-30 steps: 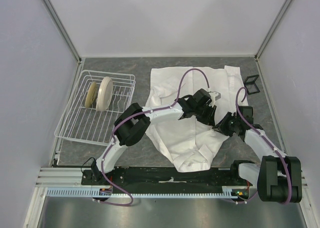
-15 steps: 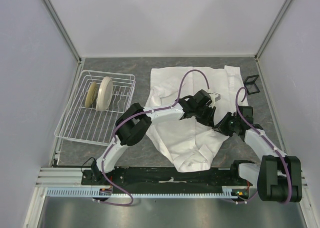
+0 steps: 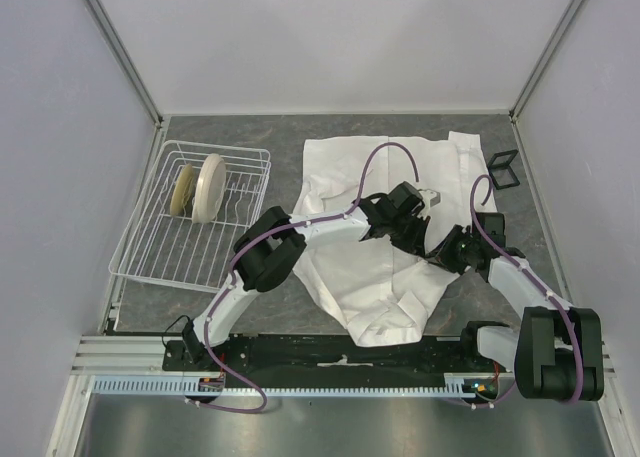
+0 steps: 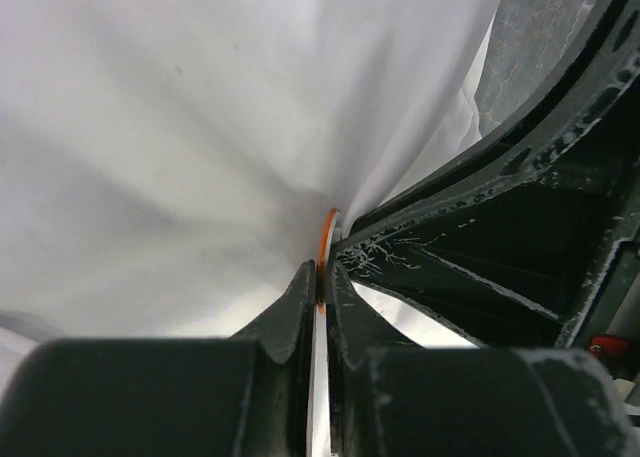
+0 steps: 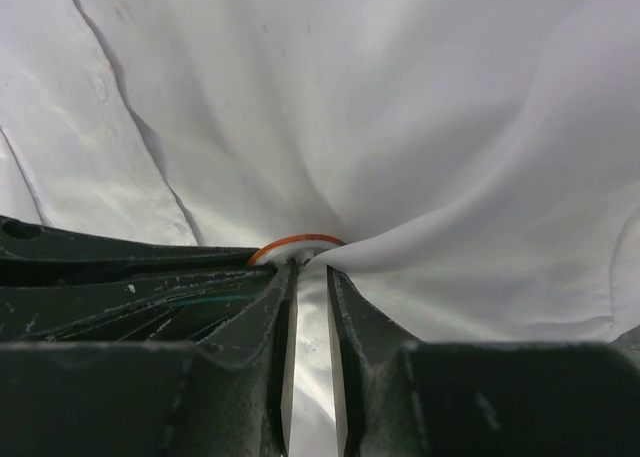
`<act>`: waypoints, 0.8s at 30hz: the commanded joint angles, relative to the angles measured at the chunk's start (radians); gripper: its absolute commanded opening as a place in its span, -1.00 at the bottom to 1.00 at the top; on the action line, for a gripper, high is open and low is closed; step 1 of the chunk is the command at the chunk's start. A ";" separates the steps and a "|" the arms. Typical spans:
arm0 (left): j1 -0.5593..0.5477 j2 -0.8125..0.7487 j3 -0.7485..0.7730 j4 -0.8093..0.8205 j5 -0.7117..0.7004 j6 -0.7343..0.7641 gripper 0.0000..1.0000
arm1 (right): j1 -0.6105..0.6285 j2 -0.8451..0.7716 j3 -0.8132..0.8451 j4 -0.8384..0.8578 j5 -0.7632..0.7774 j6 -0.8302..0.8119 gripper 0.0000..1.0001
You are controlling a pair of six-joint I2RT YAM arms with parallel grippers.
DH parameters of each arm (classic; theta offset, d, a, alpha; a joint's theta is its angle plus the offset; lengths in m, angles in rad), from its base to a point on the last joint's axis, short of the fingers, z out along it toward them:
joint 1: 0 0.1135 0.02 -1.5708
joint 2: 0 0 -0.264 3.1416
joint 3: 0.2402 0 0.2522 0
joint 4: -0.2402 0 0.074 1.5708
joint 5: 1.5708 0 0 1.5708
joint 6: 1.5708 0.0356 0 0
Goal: Remove the brooch from the garment
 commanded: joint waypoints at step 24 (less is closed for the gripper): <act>-0.025 0.047 0.264 -0.195 0.028 0.317 -0.96 | 0.044 -0.016 -0.021 -0.080 0.055 -0.003 -0.37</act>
